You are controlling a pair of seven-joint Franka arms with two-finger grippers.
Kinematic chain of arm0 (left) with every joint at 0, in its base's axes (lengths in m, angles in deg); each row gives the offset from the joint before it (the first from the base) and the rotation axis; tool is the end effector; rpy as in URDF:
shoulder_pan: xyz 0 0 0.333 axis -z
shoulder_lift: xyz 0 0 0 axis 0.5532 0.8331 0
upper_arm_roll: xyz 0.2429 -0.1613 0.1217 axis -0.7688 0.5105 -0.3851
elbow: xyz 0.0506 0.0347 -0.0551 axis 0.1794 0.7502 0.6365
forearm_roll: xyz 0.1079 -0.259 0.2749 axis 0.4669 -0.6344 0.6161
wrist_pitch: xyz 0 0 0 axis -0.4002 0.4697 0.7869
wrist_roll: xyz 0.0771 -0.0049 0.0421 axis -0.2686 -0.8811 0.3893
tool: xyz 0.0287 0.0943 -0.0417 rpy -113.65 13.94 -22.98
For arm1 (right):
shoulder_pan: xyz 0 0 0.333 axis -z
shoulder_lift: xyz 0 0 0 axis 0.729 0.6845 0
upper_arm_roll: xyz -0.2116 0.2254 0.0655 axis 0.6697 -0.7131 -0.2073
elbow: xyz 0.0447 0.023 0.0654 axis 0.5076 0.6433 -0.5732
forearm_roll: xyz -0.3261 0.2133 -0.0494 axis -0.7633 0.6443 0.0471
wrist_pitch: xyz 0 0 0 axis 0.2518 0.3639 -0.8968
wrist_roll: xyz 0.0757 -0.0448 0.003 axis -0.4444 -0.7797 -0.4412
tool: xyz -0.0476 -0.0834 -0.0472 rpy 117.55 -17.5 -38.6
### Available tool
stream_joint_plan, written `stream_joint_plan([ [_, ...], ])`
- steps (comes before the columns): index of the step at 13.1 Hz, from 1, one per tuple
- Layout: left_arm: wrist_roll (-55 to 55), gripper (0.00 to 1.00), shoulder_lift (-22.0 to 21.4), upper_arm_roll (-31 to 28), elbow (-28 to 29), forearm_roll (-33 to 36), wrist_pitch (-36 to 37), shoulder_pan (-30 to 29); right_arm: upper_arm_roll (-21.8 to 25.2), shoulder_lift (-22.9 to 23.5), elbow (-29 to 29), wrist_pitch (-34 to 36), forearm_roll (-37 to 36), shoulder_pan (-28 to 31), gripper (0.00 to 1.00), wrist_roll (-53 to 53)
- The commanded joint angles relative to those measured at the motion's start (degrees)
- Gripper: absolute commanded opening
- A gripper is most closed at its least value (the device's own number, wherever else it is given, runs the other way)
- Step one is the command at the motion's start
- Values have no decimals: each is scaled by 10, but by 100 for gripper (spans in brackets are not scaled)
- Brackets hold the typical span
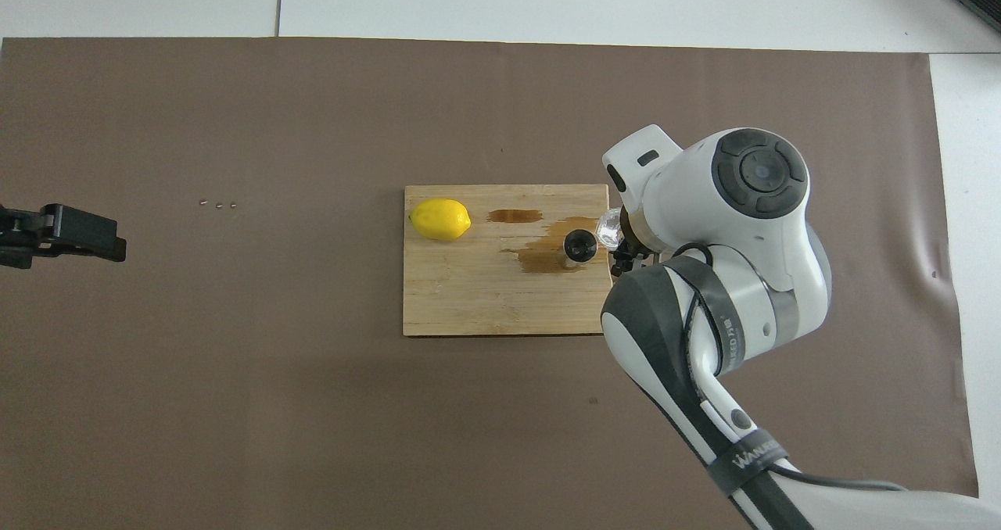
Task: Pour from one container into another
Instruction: 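Carry the white cup back to its starting spot with the right gripper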
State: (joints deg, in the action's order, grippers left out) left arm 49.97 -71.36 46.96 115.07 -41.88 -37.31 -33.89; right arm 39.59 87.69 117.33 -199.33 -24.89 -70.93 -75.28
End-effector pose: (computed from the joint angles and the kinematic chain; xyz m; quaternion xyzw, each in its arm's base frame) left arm 0.5221 -0.0356 0.6384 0.9993 0.0022 -0.0278 0.0248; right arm 0.5718 0.2182 0.4392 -0.7843 -0.6188 -0.0439 0.0117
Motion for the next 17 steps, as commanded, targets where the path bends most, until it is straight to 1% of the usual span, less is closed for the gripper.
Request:
stream_joint_plan([
  [1, -2, 100, -18, -4, 18, 8, 3, 3, -3, -24, 13, 8, 52, 21, 31, -46],
  [5, -2, 100, -18, -4, 18, 8, 3, 3, -3, -25, 15, 15, 127, 68, 30, -119],
  [6, -2, 100, -18, -4, 18, 8, 3, 3, -3, -25, 19, 15, 132, 85, 28, -131],
  [8, -2, 100, -18, -4, 18, 8, 3, 3, -3, -25, 30, 13, 153, 122, 28, -162],
  [10, -2, 100, -18, -4, 18, 8, 3, 4, -3, -20, 49, 1, 198, 159, 28, -222],
  [13, -2, 100, -18, -4, 18, 8, 2, 4, -3, -14, 90, -35, 226, 203, 29, -300],
  [17, -2, 100, -18, -4, 18, 8, 3, 3, -2, 15, 124, -99, 289, 222, 29, -398],
])
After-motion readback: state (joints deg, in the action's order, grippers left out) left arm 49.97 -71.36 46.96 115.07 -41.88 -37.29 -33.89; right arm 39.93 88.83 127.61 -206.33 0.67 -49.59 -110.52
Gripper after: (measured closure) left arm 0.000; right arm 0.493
